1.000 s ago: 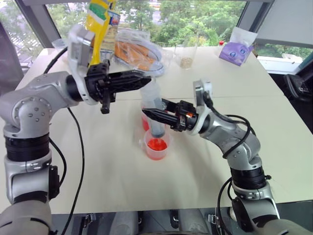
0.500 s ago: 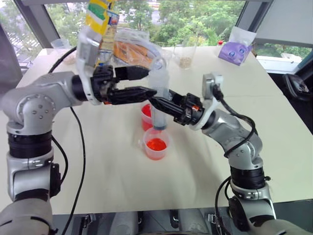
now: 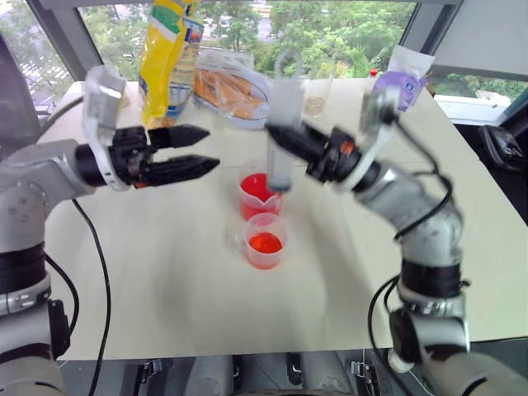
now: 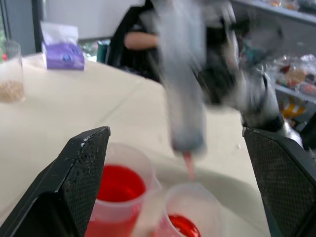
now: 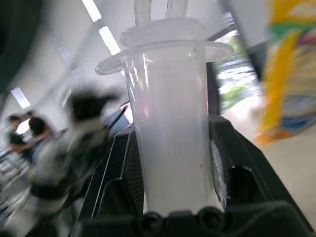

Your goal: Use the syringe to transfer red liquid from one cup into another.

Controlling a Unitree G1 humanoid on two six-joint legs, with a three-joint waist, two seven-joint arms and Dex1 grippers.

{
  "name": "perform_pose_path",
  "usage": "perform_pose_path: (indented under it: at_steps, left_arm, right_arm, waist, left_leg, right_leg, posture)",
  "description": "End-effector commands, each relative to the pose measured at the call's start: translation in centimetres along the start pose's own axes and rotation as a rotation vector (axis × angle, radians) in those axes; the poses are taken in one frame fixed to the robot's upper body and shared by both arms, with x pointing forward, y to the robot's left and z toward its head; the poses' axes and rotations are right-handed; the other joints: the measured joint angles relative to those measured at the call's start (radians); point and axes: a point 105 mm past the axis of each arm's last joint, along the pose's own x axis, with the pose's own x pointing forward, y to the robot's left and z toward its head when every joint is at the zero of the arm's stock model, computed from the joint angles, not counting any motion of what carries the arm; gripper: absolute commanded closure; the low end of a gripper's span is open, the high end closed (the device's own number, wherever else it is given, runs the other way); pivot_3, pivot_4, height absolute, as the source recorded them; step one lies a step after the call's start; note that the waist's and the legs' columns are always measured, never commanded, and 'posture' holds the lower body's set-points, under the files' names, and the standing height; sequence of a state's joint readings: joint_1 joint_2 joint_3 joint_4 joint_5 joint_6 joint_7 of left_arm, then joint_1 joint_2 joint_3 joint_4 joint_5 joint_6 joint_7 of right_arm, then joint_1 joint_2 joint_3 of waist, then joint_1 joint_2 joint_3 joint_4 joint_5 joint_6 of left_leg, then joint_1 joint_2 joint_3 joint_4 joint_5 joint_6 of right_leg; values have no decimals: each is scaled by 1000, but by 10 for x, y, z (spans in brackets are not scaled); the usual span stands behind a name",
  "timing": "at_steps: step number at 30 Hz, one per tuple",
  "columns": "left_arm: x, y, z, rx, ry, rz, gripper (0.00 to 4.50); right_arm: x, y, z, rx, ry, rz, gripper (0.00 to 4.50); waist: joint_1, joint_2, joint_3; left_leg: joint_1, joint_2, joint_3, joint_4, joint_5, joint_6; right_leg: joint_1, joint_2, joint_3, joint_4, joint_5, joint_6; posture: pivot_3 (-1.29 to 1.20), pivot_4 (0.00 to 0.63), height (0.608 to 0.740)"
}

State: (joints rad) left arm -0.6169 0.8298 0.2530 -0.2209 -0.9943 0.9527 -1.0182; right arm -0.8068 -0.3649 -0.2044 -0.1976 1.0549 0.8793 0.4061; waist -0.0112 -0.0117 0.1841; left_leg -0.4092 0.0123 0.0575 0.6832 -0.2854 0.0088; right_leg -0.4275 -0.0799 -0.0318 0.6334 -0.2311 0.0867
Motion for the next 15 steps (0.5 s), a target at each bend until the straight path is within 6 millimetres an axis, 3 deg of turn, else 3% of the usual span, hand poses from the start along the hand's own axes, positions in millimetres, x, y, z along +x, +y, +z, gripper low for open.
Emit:
perform_pose_path:
  at_steps: [1, 5, 9, 15]
  left_arm:
    - [2, -9, -3, 74, 18, -5, 75]
    - [5, -11, -13, 87, 34, -2, 75]
    - [4, -13, -15, 81, 10, -1, 75]
    - [5, -16, -20, 78, 11, 4, 75]
  right_arm:
    - [-14, -35, 18, 55, 97, -207, 3116]
    - [-38, -68, 6, 112, 286, -415, 3116]
    - [-80, -100, -33, 229, 494, -670, 3116]
    - [-120, -114, -78, 337, 678, -902, 3116]
  waist:
    - [0, 0, 0]
    - [-1, 0, 0]
    - [-4, 0, 0]
    - [-3, 0, 0]
  left_leg:
    - [0, 0, 0, -1, 0, 0]
    - [-1, 0, 0, -2, -1, 1]
    - [-2, 0, 1, -2, -1, 1]
    - [-2, 0, 1, -2, -1, 2]
  right_leg:
    - [0, 0, 0, 0, -1, -2]
    - [0, -2, 0, -3, -1, -3]
    - [-2, -1, 1, -3, -1, -2]
    - [-2, 0, 0, -3, 1, 1]
  posture:
    - [0, 150, 740]
    - [0, 150, 740]
    - [0, 150, 740]
    - [0, 150, 740]
